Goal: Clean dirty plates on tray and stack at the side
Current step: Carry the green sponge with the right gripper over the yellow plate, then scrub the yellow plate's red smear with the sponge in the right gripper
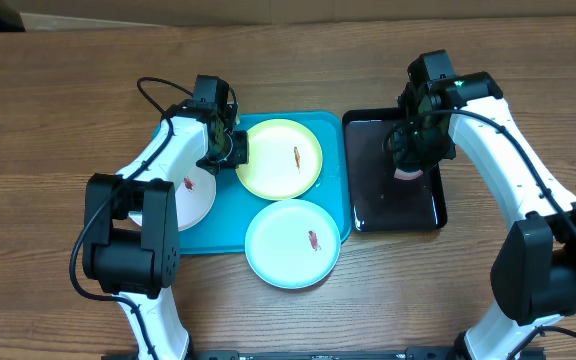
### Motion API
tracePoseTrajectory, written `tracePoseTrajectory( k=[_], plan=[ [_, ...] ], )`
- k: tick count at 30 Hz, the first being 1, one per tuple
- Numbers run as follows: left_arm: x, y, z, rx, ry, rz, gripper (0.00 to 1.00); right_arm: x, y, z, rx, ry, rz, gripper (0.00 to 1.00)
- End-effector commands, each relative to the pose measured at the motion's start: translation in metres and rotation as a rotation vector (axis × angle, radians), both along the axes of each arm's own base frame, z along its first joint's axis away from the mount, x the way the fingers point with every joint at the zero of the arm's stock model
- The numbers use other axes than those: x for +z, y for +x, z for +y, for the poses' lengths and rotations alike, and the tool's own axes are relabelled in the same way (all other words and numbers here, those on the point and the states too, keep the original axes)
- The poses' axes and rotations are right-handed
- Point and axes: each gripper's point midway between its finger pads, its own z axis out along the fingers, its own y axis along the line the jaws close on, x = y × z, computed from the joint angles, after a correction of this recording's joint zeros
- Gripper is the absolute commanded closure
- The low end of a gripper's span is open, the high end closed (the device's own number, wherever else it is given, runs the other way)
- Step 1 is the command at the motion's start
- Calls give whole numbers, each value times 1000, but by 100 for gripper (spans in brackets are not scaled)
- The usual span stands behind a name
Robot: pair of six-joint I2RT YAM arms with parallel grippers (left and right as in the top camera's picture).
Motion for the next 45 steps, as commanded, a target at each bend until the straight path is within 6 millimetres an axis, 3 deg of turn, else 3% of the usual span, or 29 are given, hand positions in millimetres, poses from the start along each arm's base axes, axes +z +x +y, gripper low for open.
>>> tracePoseTrajectory(
  k=[1,8,10,13,23,30,34,45],
  plan=[
    [-3,2,2,9,12,11,96,11,7,3,7,16,-39,96],
    [-3,3,2,10,11,8,87,11,7,3,7,17,-39,96],
    [-3,3,2,10,11,5,87,11,7,3,7,17,-39,96],
    [-2,4,1,32,6,7,96,11,8,3,7,18,-41,96],
    [-1,8,1,85,-10,-1,96,17,25,19,20,104,-109,96],
    [-1,8,1,85,-10,-3,96,36,46,59,78,327,-207,96],
    [-1,8,1,109,-15,3,96,43,52,84,129,354,-260,96],
    [-1,7,0,152,-32,12,96,39,55,149,227,42,-471,96]
  ],
)
